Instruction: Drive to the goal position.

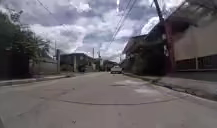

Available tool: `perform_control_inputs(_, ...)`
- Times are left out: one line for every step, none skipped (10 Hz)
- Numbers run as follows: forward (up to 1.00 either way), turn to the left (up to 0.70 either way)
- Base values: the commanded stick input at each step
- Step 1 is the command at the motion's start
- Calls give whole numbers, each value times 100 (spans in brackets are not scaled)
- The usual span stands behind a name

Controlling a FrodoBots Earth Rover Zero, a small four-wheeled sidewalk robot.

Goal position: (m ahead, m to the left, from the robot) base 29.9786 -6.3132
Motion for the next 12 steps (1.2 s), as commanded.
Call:
perform_control_inputs(50, 0)
perform_control_inputs(50, 0)
perform_control_inputs(50, 0)
perform_control_inputs(50, 0)
perform_control_inputs(50, 0)
perform_control_inputs(50, 0)
perform_control_inputs(50, 0)
perform_control_inputs(50, 0)
perform_control_inputs(50, 0)
perform_control_inputs(50, 0)
perform_control_inputs(50, 0)
perform_control_inputs(50, 0)
